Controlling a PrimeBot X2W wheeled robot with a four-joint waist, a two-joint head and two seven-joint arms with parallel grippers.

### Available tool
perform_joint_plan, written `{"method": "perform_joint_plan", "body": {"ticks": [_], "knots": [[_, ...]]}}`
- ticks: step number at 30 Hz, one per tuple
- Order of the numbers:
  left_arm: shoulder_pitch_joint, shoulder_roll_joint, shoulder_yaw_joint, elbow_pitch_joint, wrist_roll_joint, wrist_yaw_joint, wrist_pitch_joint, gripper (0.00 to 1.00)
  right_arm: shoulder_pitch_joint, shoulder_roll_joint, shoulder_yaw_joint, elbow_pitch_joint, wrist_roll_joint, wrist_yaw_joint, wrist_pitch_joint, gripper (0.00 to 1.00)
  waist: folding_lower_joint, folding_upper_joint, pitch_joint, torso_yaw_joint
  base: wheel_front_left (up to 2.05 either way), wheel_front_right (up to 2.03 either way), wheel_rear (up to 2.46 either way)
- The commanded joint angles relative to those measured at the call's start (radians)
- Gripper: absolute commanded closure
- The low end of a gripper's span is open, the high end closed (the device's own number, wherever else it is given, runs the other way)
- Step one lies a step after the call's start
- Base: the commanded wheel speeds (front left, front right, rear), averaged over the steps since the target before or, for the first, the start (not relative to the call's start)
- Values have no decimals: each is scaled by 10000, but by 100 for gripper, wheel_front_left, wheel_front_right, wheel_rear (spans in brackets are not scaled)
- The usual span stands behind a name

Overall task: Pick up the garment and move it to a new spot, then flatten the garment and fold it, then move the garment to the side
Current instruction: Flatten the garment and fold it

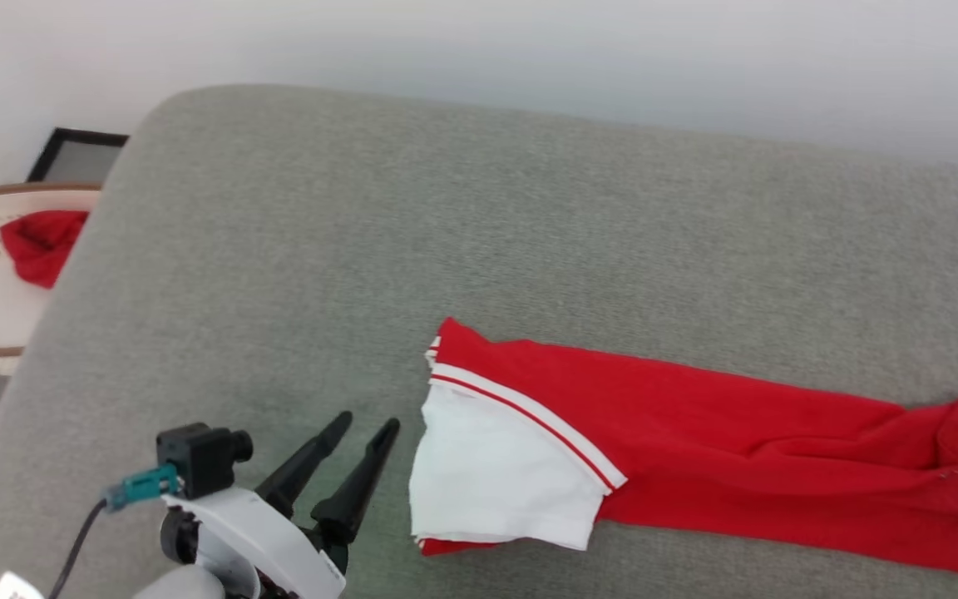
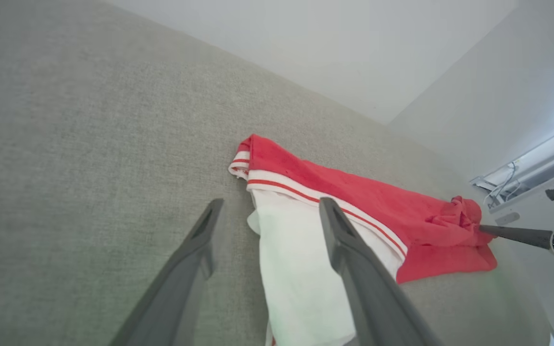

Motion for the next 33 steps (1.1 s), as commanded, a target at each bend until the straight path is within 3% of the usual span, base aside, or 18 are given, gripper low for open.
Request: {"method": "perform_joint_plan", "body": {"ticks": [1,8,15,22,33], "knots": [[223,-103,156,33,197,58,-5,0,159,40,-104,60,-72,-12,86,0,0,0,-185,259,0,0,0],[1492,-1230,2215,320,2507,555,-8,0,380,344,-843,508,-291,-12,941,0,0,0,-368,599,0,0,0],[2340,-2196,4116,278,4943,623,-8,0,325,683,-1366,854,-493,-12,1642,0,0,0,-479,714,0,0,0],[2690,-3052,5430,153,6982,246,-10,0,-20,945,-1802,1042,-1116,-12,1940,0,0,0,-434,750,0,0,0],[2573,-4270,6408,898,8590,-798,-6,0,-383,1766,-1692,1587,-2078,-9,2336,0,0,0,-131,769,0,0,0]]}}
